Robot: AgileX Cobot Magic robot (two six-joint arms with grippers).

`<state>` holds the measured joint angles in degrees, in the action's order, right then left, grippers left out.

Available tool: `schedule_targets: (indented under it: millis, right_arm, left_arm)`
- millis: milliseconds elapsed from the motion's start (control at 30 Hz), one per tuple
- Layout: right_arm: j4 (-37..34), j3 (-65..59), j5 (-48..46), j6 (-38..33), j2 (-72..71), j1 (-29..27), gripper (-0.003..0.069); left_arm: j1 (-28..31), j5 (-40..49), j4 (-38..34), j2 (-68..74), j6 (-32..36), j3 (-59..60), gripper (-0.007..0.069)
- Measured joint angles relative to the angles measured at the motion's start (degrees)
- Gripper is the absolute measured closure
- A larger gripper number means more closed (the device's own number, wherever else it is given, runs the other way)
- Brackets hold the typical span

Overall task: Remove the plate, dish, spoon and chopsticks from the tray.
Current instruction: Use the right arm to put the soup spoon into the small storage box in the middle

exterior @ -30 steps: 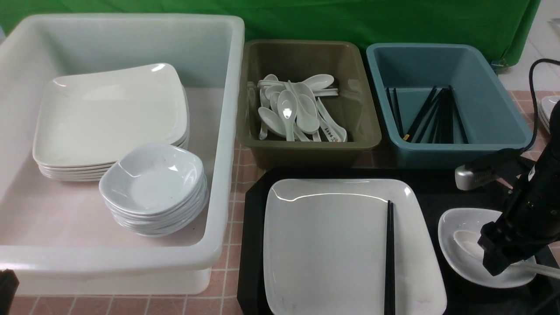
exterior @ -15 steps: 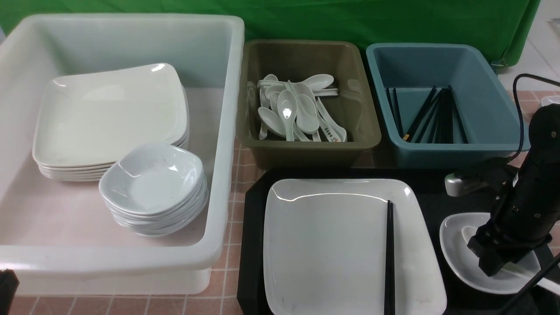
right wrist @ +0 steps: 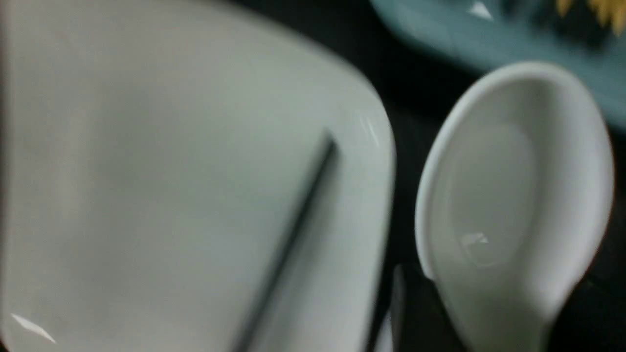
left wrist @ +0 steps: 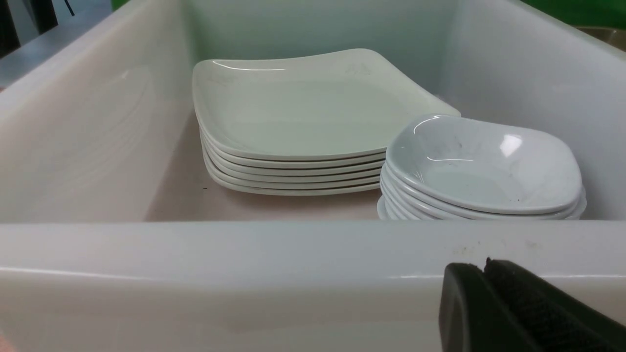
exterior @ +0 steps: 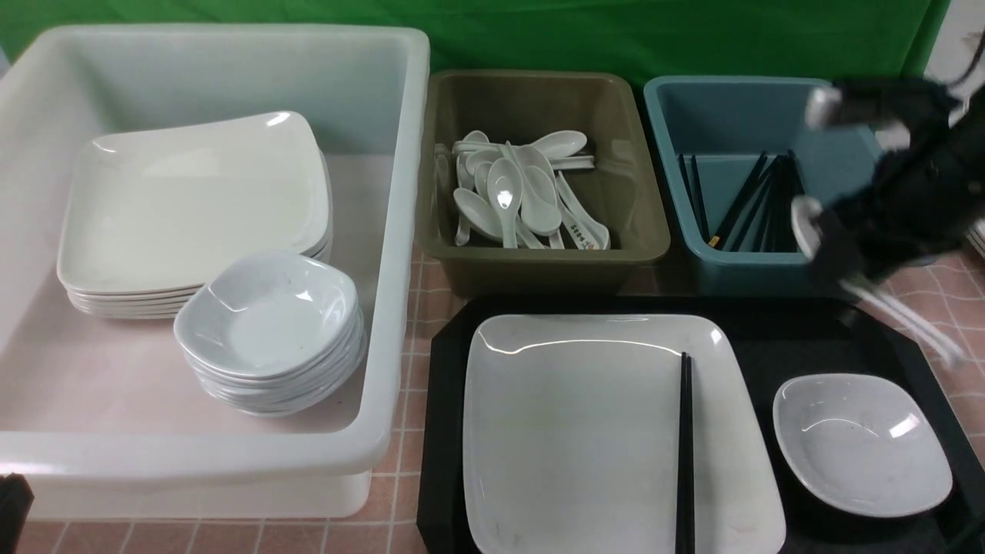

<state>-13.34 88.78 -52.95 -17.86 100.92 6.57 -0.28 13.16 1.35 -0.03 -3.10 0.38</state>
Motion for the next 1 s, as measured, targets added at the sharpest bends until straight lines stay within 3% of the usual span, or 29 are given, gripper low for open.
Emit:
schedule_targets:
  millis: [100, 200, 467, 600, 733, 867, 1000]
  right_arm:
    - [-12.85, 4.66, 10.09, -5.13, 2.33, 2.37, 0.0291]
    - [-19.38, 9.11, 18.97, -8.84, 6.69, 5.82, 0.0291]
    - [-21.03, 16.45, 39.52, -11.02, 21.70, 12.78, 0.0281]
    - [-21.03, 16.49, 37.34, -11.08, 23.72, 12.48, 0.0219]
    - [-20.98, 16.49, 30.77, -10.97, 21.99, 11.43, 0.0211]
    - [-20.64, 16.51, 23.68, -10.97, 16.34, 10.04, 0.0276]
    - [-20.51, 16.76, 19.23, -10.97, 9.03, 9.24, 0.0408]
  left_arm:
    - [0.00, 0.00, 0.00, 0.00, 0.08, 0.00, 0.0603]
    - [0.00, 0.00, 0.00, 0.00, 0.08, 0.00, 0.0603]
    - [0.00, 0.00, 0.00, 0.00, 0.08, 0.00, 0.0603]
    - [0.00, 0.00, 0.00, 0.00, 0.08, 0.00, 0.0603]
    - [0.00, 0.00, 0.00, 0.00, 0.08, 0.00, 0.0603]
    - [0.00, 0.00, 0.00, 0.00, 0.02, 0.00, 0.0603]
    - [0.00, 0.00, 0.00, 0.00, 0.02, 0.00, 0.0603]
